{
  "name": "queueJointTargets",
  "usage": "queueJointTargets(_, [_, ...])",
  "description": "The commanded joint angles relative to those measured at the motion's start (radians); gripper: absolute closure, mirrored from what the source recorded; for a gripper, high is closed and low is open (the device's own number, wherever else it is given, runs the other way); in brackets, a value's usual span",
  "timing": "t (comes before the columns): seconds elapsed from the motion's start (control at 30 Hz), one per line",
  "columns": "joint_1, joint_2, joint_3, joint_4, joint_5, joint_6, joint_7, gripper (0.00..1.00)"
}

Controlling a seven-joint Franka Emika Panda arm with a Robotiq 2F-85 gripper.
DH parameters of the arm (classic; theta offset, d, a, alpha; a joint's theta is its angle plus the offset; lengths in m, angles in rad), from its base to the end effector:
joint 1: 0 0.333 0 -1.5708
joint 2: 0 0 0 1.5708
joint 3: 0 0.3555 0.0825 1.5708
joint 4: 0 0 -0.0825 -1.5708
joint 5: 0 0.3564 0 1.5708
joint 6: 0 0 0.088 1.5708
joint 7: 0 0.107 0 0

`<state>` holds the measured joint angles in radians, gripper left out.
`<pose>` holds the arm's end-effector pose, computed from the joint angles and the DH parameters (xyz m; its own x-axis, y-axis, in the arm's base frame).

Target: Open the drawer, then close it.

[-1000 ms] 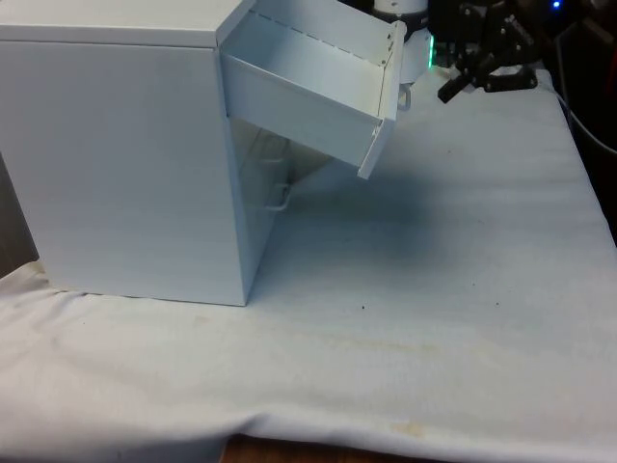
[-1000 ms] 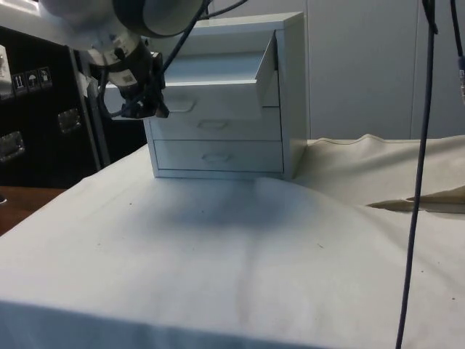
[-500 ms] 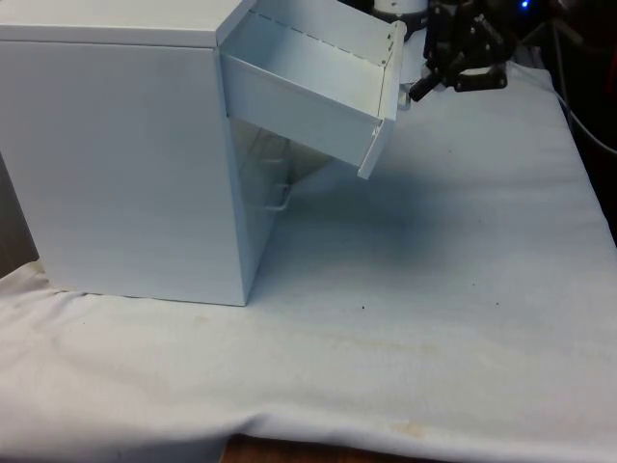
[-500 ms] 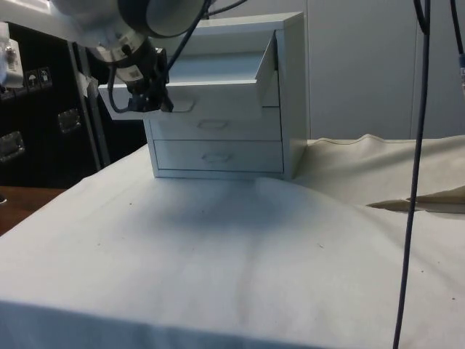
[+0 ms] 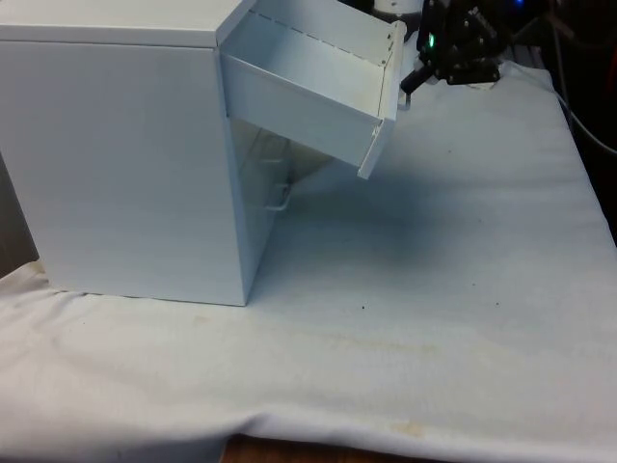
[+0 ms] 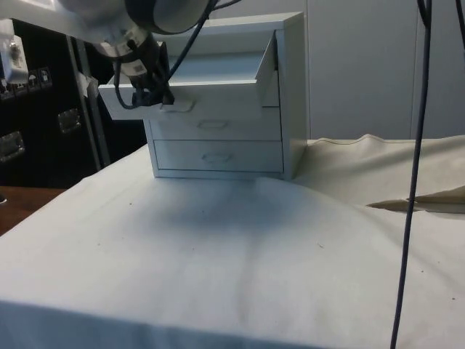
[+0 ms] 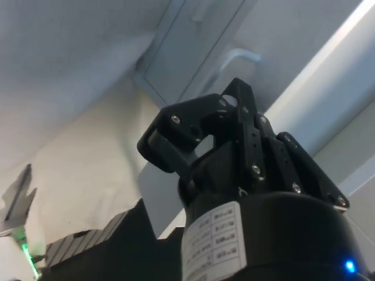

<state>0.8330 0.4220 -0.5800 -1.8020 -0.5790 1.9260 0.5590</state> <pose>0.5918 0.1543 0.3988 0.9976 0.0155 0.0669 -0.0360 -0.7110 0.7022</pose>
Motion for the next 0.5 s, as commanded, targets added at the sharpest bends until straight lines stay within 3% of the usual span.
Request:
queueJointTargets(0.0, [0.004, -0.013, -0.002, -0.013, -0.022, 0.009, -0.003, 1.0])
queueJointTargets(0.17, [0.005, -0.021, -0.002, -0.017, -0.054, -0.004, -0.005, 1.0])
queueJointTargets(0.2, [0.001, -0.013, 0.001, -0.009, -0.038, -0.005, -0.001, 1.0])
queueJointTargets(0.47, [0.007, -0.03, -0.003, -0.018, -0.099, -0.024, -0.013, 1.0])
